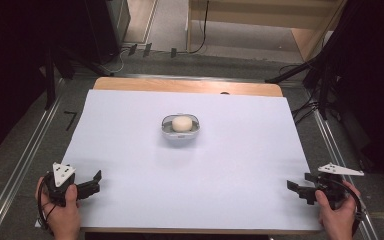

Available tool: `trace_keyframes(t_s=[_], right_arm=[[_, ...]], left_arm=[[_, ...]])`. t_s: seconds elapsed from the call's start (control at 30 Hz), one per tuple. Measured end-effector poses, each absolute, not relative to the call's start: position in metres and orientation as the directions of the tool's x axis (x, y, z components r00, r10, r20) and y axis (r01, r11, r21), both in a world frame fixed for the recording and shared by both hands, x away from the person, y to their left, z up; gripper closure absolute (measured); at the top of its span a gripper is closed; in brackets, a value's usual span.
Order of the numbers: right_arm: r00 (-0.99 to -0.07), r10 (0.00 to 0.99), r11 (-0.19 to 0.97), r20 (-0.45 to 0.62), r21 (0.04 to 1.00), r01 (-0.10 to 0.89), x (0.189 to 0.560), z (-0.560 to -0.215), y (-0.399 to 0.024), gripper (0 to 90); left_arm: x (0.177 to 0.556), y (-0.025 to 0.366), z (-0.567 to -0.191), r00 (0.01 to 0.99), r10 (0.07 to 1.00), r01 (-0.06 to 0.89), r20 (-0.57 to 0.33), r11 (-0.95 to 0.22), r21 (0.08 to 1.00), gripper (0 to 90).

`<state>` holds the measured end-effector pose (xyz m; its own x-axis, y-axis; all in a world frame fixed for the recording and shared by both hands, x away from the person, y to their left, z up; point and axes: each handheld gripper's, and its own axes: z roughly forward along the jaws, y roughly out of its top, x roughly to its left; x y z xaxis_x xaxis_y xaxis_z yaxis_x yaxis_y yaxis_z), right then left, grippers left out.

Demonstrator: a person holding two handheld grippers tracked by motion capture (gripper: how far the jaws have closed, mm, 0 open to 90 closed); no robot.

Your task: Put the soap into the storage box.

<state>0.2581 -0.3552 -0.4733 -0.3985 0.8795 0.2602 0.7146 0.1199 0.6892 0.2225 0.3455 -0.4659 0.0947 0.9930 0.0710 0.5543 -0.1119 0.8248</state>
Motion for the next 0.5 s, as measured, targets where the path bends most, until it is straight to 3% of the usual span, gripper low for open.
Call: trace_keyframes(t_s=[0.33, 0.5], right_arm=[[-0.359, 0.872, 0.006, 0.334, 0.724, 0.689, 0.239, -0.477, -0.38, 13.5], [-0.314, 0.906, -0.019, 0.283, 0.768, 0.64, 0.236, -0.481, -0.375, 13.3]], left_arm=[[0.223, 0.344, -0.466, 0.096, 0.992, 0.562, 0.082, -0.122, 0.818, 0.1], [0.224, 0.344, -0.466, 0.097, 0.992, 0.565, 0.083, -0.124, 0.816, 0.1]])
